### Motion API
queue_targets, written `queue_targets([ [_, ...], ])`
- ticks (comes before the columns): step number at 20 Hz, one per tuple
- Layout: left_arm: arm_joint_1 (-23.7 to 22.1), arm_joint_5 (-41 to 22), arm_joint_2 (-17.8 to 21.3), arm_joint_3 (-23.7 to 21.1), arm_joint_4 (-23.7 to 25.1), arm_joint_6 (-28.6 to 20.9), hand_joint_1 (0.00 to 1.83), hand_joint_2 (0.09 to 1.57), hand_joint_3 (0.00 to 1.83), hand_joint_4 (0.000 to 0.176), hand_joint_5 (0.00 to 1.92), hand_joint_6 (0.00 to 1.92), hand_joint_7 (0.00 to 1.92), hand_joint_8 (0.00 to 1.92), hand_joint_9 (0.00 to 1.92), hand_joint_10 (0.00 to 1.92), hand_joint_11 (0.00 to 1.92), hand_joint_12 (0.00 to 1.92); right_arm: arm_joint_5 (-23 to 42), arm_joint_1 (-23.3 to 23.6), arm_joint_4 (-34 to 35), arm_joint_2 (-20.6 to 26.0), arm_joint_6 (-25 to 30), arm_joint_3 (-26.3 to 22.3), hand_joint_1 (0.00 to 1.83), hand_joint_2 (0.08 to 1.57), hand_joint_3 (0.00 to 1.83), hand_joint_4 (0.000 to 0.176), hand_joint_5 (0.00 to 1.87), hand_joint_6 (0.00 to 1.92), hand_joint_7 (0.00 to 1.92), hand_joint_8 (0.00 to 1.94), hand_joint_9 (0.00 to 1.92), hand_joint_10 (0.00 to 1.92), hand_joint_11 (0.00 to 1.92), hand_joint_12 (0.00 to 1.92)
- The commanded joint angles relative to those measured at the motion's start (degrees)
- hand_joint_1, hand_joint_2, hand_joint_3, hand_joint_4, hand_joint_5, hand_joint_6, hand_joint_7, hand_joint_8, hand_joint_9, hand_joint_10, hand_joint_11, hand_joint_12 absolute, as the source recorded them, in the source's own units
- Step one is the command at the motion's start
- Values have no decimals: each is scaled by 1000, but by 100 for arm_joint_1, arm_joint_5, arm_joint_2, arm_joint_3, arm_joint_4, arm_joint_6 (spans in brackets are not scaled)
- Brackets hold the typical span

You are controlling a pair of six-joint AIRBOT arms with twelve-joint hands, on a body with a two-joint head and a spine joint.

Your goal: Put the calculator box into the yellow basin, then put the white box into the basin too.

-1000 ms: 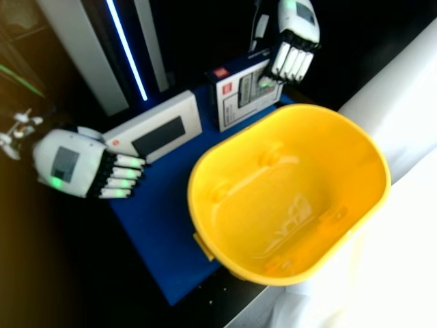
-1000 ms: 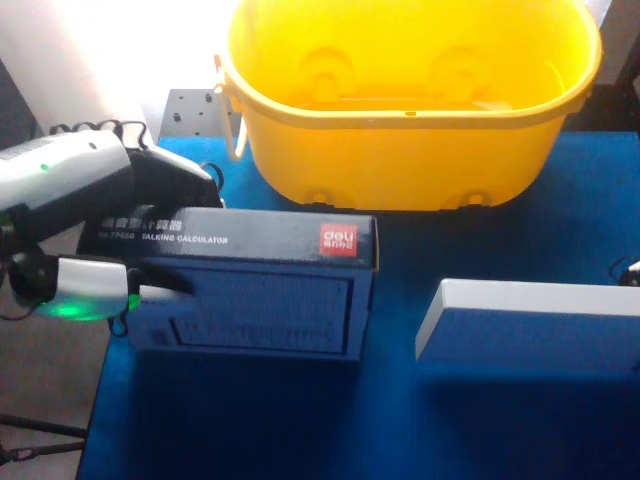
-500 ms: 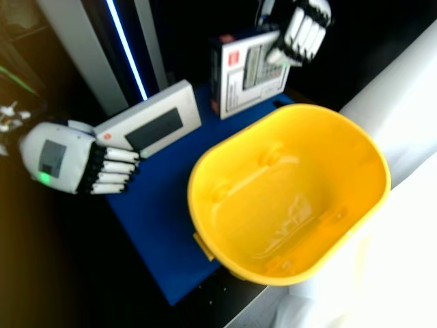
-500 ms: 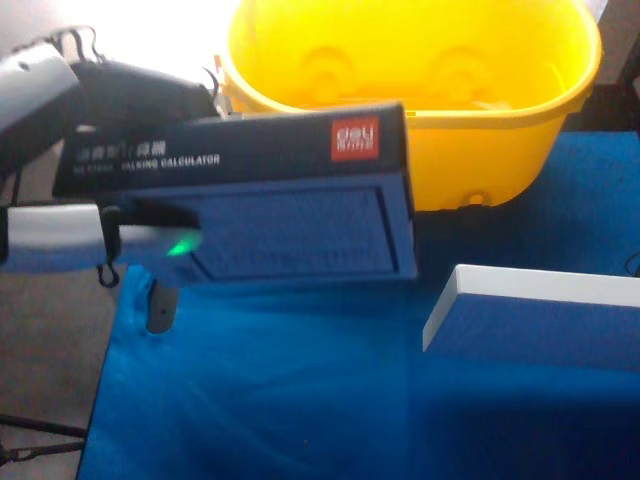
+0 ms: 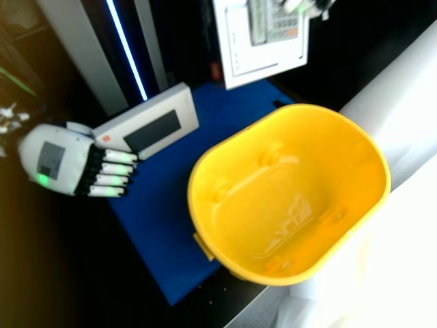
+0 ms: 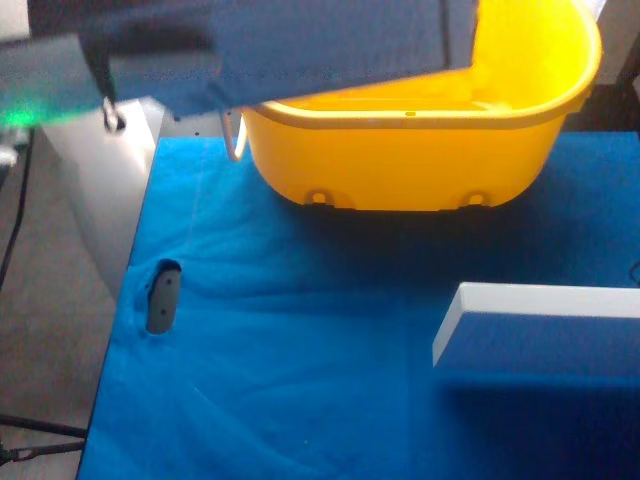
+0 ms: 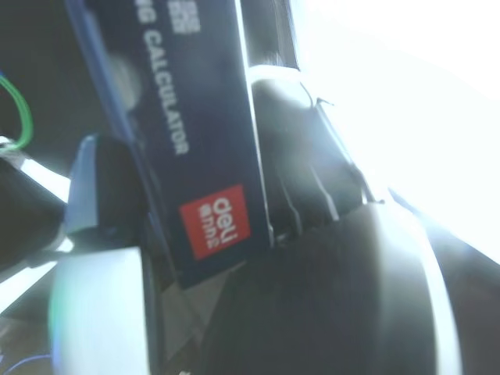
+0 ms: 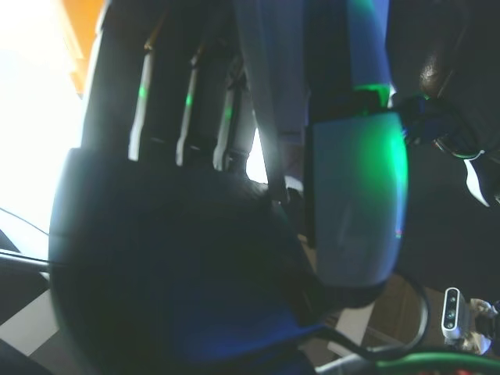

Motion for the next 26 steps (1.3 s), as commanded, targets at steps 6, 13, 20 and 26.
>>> queue_targets([
  [6, -1020, -61, -236, 421, 99, -49, 1297, 1328, 0, 0, 546, 1472, 542, 1643, 602, 1743, 487, 1706, -239, 288, -166, -78, 40, 111, 1372, 1118, 0, 0, 985, 1026, 959, 976, 856, 1260, 669, 1560],
  [13, -1865, 1340, -1702, 1679, 232, -210, 1351, 1206, 0, 0, 773, 1149, 729, 1392, 819, 1458, 721, 1577, -221, 358, -198, -168, 36, 177, 1372, 1117, 0, 0, 960, 1037, 965, 982, 877, 1270, 699, 1597],
  [20, -2044, 2394, -2546, 2528, 237, -207, 1358, 1174, 0, 0, 853, 1068, 802, 1274, 831, 1420, 744, 1533, -221, 367, -199, -189, 36, 199, 1373, 1120, 1, 0, 946, 1040, 960, 1024, 873, 1273, 691, 1606],
  [26, -2082, 2792, -2850, 2867, 218, -206, 766, 948, 0, 41, 522, 239, 438, 53, 309, 274, 9, 1372, -226, 482, -206, -177, 37, 203, 1368, 1136, 1, 0, 939, 1048, 921, 1096, 823, 1337, 655, 1658],
])
